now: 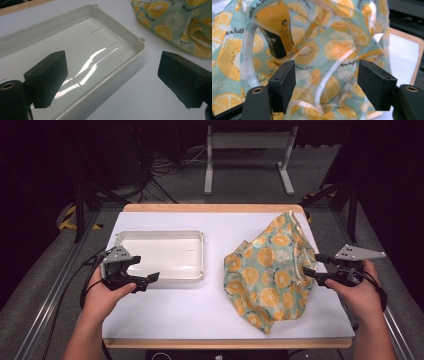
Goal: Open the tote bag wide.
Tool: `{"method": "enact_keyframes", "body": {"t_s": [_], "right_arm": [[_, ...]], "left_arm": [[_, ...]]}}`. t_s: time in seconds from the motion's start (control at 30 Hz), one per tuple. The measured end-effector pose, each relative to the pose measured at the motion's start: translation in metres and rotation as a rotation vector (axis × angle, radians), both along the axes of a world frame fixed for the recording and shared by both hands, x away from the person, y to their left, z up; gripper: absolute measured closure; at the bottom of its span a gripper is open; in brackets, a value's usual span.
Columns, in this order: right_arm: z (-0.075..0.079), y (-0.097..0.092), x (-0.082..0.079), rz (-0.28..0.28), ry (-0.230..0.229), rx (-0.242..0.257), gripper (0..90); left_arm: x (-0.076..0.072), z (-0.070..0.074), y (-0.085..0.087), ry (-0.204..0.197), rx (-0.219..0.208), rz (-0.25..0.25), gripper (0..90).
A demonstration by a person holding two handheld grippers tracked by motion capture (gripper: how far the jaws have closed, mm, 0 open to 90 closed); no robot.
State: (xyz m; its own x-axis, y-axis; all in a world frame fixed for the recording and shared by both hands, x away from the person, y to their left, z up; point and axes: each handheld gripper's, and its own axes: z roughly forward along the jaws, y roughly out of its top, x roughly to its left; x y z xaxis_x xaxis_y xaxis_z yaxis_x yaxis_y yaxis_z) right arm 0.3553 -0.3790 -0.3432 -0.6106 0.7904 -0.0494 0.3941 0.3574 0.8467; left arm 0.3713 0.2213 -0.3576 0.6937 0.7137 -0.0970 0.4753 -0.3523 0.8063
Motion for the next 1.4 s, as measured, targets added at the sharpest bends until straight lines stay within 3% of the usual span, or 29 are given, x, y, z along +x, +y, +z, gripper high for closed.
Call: {"method": "enact_keyframes", "body": {"t_s": [0.33, 0.7, 0.97, 1.1, 1.3, 1.37, 1.4], "right_arm": [[0.016, -0.003, 0.001, -0.018, -0.087, 0.053, 26.0], [0.015, 0.011, 0.034, -0.018, -0.097, -0.056, 23.0], [0.001, 0.014, 0.061, -0.033, -0.081, -0.082, 22.0], [-0.005, 0.014, 0.071, -0.039, -0.067, -0.071, 22.1], [-0.01, 0.012, 0.078, -0.038, -0.062, -0.059, 28.0], [-0.011, 0.01, 0.079, -0.032, -0.061, -0.067, 34.9], [-0.011, 0.008, 0.078, -0.036, -0.056, -0.072, 43.2]], "left_arm": [[-0.002, 0.005, 0.005, -0.01, -0.006, 0.004, 9.8], [-0.004, 0.009, 0.001, -0.035, -0.002, -0.003, 11.0], [-0.003, 0.007, -0.003, -0.027, 0.005, -0.017, 10.9], [-0.003, 0.006, -0.004, -0.019, 0.001, -0.012, 10.8], [-0.003, 0.004, -0.005, -0.008, 0.006, -0.02, 10.8], [-0.003, 0.004, -0.005, -0.007, 0.005, -0.02, 10.8], [-0.003, 0.004, -0.005, -0.007, 0.004, -0.02, 10.8]]}}
